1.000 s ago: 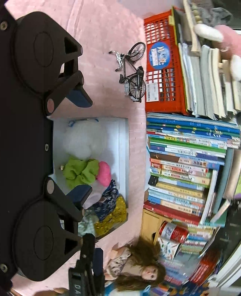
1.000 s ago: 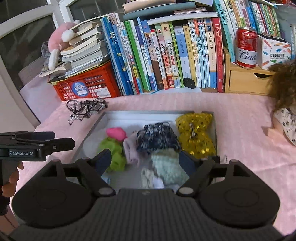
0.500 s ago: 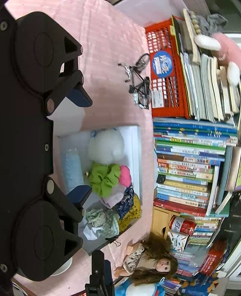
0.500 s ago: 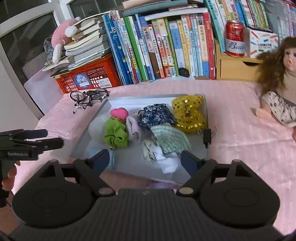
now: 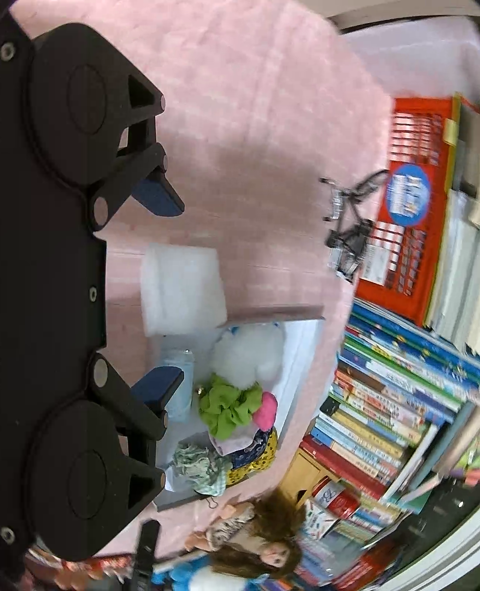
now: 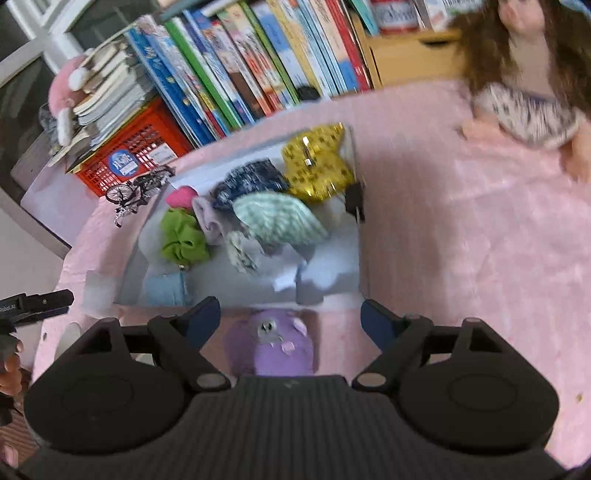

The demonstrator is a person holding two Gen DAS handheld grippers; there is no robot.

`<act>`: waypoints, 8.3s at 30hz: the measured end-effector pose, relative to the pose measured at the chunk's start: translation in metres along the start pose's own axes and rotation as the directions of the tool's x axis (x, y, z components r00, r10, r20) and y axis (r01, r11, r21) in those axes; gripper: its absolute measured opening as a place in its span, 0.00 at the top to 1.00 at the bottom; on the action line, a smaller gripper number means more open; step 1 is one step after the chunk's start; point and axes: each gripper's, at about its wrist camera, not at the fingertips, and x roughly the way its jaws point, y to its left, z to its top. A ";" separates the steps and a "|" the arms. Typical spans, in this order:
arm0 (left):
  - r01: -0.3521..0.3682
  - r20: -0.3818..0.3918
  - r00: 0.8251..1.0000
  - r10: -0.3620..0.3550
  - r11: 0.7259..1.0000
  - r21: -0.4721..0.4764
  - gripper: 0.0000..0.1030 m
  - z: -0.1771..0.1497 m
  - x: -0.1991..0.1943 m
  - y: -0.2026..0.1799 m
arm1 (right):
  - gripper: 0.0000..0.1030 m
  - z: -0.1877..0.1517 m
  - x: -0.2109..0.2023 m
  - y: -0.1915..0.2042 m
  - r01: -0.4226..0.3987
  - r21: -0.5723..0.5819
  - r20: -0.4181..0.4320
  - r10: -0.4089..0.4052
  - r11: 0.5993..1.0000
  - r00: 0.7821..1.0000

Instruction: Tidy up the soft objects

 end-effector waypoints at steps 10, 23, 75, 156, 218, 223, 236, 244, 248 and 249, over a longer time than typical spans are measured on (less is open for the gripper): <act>0.020 -0.088 0.996 -0.028 0.995 -0.096 0.16 0.004 0.033 0.010 | 0.15 -0.005 0.033 -0.012 -0.033 0.110 -0.120 0.046 0.993 0.992; 0.031 -0.131 0.990 -0.054 0.985 -0.169 0.16 0.002 0.055 0.017 | 0.27 -0.007 0.041 -0.009 -0.036 0.095 -0.131 0.049 0.995 0.990; 0.038 0.018 0.999 -0.039 0.995 0.092 0.41 0.016 0.011 -0.064 | 0.75 0.028 -0.033 0.023 0.094 -0.014 0.152 -0.091 0.995 0.984; -0.101 -0.031 0.993 0.114 0.958 0.267 0.26 0.030 0.069 -0.142 | 0.44 0.045 0.038 0.112 0.094 -0.238 0.105 -0.070 0.967 0.992; -0.241 0.368 0.919 0.145 0.943 0.228 0.12 -0.242 -0.036 -0.100 | 0.00 -0.209 -0.049 0.079 0.362 -0.245 0.544 -0.181 0.900 0.819; -0.243 0.340 0.927 0.159 0.944 0.221 0.12 -0.242 -0.022 -0.096 | 0.00 -0.214 -0.038 0.072 0.371 -0.230 0.519 -0.209 0.900 0.829; -0.268 0.338 0.923 0.183 0.937 0.225 0.08 -0.239 -0.003 -0.098 | 0.00 -0.220 -0.014 0.072 0.413 -0.281 0.485 -0.243 0.866 0.840; -0.262 0.331 0.926 0.183 0.942 0.210 0.03 -0.235 0.000 -0.095 | 0.00 -0.217 -0.010 0.068 0.388 -0.261 0.474 -0.233 0.884 0.849; -0.258 0.332 0.926 0.179 0.943 0.211 0.01 -0.234 0.001 -0.093 | 0.00 -0.215 -0.009 0.065 0.369 -0.241 0.467 -0.226 0.898 0.855; -0.256 0.332 0.927 0.177 0.943 0.211 0.01 -0.234 0.001 -0.092 | 0.00 -0.215 -0.009 0.065 0.366 -0.239 0.466 -0.225 0.899 0.856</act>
